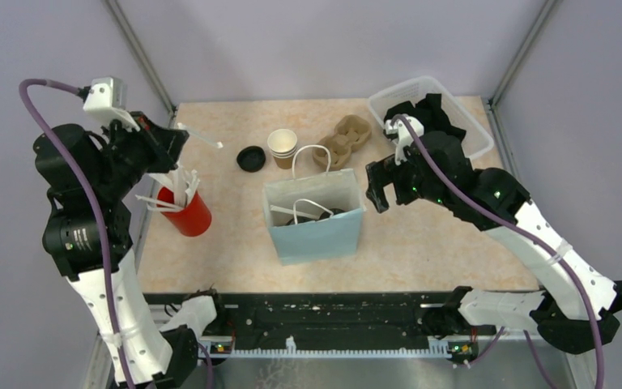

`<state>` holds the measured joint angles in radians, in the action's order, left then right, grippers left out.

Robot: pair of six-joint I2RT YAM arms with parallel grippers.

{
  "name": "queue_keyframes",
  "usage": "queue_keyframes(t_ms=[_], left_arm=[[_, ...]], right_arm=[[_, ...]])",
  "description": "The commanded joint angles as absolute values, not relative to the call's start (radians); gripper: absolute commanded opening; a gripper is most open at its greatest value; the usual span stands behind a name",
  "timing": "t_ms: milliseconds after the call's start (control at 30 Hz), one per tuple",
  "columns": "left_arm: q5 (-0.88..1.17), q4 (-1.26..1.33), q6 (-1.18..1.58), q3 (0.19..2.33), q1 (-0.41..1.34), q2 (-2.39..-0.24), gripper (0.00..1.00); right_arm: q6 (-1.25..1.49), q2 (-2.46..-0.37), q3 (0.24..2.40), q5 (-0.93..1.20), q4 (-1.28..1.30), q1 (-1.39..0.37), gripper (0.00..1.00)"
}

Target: Pack the takeout coffee

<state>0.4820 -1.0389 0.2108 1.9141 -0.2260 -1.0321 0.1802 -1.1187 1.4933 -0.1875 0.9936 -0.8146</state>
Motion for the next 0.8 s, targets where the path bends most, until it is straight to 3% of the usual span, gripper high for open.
queue_keyframes(t_ms=[0, 267, 767], left_arm=[[0.693, -0.959, 0.226, 1.917, -0.186, -1.028, 0.0], [0.707, -1.001, 0.198, 2.026, -0.006, -1.088, 0.0], [0.69, -1.044, 0.169, 1.979, 0.235, -1.075, 0.0]], right_arm=[[0.197, -1.12, 1.504, -0.237, 0.996, -0.805, 0.99], [0.26, -1.136, 1.504, -0.283, 0.985, -0.805, 0.99], [0.329, -1.161, 1.554, -0.406, 1.064, -0.805, 0.99]])
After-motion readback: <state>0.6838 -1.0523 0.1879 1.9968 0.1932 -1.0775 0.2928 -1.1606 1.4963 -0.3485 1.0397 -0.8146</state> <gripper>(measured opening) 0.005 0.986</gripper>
